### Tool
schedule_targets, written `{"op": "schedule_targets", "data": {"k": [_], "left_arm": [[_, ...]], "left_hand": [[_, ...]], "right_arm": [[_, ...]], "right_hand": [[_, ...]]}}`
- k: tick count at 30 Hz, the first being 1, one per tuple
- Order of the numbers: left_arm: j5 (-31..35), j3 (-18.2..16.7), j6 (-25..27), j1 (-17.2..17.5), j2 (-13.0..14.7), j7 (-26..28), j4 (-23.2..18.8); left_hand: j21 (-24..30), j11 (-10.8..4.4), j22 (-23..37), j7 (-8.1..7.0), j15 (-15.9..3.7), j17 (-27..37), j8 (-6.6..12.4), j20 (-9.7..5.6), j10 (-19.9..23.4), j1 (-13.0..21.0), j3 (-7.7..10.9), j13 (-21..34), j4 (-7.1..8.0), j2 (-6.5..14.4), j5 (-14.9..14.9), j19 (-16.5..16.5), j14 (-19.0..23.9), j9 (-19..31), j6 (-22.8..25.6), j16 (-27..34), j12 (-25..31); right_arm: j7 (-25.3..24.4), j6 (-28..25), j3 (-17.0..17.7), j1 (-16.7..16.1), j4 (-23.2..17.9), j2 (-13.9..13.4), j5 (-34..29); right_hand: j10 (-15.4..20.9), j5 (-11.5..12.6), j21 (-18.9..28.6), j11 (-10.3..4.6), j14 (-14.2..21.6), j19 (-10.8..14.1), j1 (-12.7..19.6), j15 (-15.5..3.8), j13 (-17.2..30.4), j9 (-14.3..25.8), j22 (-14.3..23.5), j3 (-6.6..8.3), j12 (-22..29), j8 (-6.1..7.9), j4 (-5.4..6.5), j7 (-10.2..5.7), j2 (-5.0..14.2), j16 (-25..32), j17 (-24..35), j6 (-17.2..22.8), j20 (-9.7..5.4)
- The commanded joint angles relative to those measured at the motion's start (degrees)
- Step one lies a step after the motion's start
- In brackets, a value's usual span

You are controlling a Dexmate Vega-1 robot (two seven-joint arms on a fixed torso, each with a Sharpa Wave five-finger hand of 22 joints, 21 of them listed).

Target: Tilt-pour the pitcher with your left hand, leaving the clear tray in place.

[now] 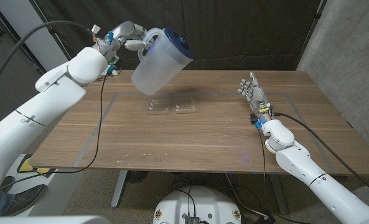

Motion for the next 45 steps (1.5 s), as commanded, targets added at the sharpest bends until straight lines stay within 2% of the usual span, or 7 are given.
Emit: {"op": "schedule_targets", "data": {"k": [1, 6, 9, 15, 25, 38, 45], "left_arm": [[-2.1, 0.5, -3.0, 5.2, -2.9, 8.8, -0.2], [-0.3, 0.5, -2.5, 8.0, -5.2, 14.4, -1.5], [-2.4, 0.1, -5.6, 9.2, -7.2, 15.6, -0.2], [-7.8, 0.1, -9.8, 9.6, -9.6, 14.2, 2.3], [-10.6, 2.4, -14.8, 9.5, -11.9, 13.4, 5.4], [-12.6, 1.7, -18.8, 13.3, -10.7, 12.0, 3.9], [-17.0, 1.4, -19.5, 14.1, -9.1, 7.4, 4.8]], "left_hand": [[0.3, 0.12, 0.0, 2.32, 0.04, 0.3, -0.07, -1.29, 0.5, 3.3, 2.68, 0.2, 1.99, 3.2, 0.1, 0.5, 0.6, 0.2, 2.3, -0.1, -0.2], [0.3, -0.14, 0.0, 2.34, 0.02, 0.3, -0.08, -1.20, 0.5, 3.2, 2.74, 0.1, 1.96, 3.1, 0.1, 0.6, 0.9, 0.3, 2.4, 0.0, -0.4], [0.4, -0.24, 0.0, 2.37, 0.13, 0.4, -0.13, -1.20, 0.9, 3.2, 2.80, -0.2, 1.91, 3.1, 0.1, 0.7, 1.0, 0.4, 2.4, 0.0, -0.5], [0.6, 0.00, 0.1, 2.50, 0.08, 0.5, -0.27, -1.28, 0.9, 3.2, 2.93, -0.6, 1.82, 3.1, 0.1, 0.8, 1.4, 0.5, 2.5, 0.1, -0.8], [0.7, 0.14, 0.1, 2.56, -0.07, 0.4, -0.43, -1.24, 1.1, 3.1, 3.07, -1.3, 1.73, 3.0, 0.1, 0.8, 1.2, 0.8, 2.5, -0.1, -1.4], [0.9, 0.01, 0.1, 2.54, -0.19, 0.4, -0.73, -1.26, 1.2, 3.1, 3.29, -1.3, 1.66, 3.0, 0.0, 0.7, 1.5, 1.0, 2.5, -0.2, -1.7], [1.1, -0.14, 0.1, 2.55, -0.16, 0.4, -0.89, -1.22, 1.5, 3.0, 3.41, -1.4, 1.64, 3.0, 0.0, 0.8, 1.5, 1.1, 2.5, -0.3, -1.8]], "right_arm": [[2.1, -0.4, 0.5, 0.7, 0.8, -0.5, 2.4], [1.4, -0.8, 0.4, 0.9, -0.1, -1.1, 1.2], [0.7, -1.6, 0.1, 1.1, -0.6, -1.7, 0.1], [1.9, -1.1, -0.5, 1.8, 0.4, -1.0, 0.6], [1.2, -1.5, -0.7, 1.6, -0.9, -1.6, -0.5], [-0.1, -2.3, -0.4, 0.9, -2.4, -2.2, -1.4], [0.9, -2.6, -1.3, 2.5, -1.4, -1.8, -1.6]], "right_hand": [[0.7, -0.3, 0.4, 0.11, 0.7, 0.7, 0.2, -0.21, 0.2, 0.2, 0.2, 0.04, 0.5, 0.61, -0.08, -0.14, 0.38, 0.3, 0.2, 0.7, -0.90], [0.8, -0.3, 0.4, 0.19, 0.6, 0.7, 0.3, -0.12, 0.2, 0.2, 0.2, 0.03, 0.5, 0.60, -0.11, -0.10, 0.39, 0.2, 0.2, 0.8, -0.87], [0.8, -0.3, 0.4, 0.23, 0.6, 0.7, 0.3, -0.11, 0.2, 0.2, 0.2, 0.01, 0.5, 0.57, -0.12, -0.11, 0.40, 0.2, 0.2, 0.8, -0.88], [0.8, -0.3, 0.3, 0.27, 0.7, 0.8, 0.3, -0.07, 0.2, 0.2, 0.2, -0.03, 0.5, 0.53, -0.13, -0.10, 0.41, 0.2, 0.2, 0.8, -0.88], [0.8, -0.3, 0.3, 0.16, 0.7, 0.8, 0.4, -0.17, 0.2, 0.2, 0.2, -0.06, 0.5, 0.48, -0.17, -0.11, 0.45, 0.1, 0.2, 0.9, -0.90], [0.9, -0.3, 0.3, 0.20, 0.8, 0.8, 0.5, -0.06, 0.2, 0.2, 0.2, -0.12, 0.4, 0.41, -0.21, -0.13, 0.49, 0.1, 0.2, 0.9, -0.88], [1.0, -0.3, 0.2, 0.20, 0.7, 0.8, 0.5, -0.04, 0.2, 0.2, 0.2, -0.16, 0.4, 0.36, -0.23, -0.13, 0.53, 0.0, 0.2, 0.9, -0.87]]}}
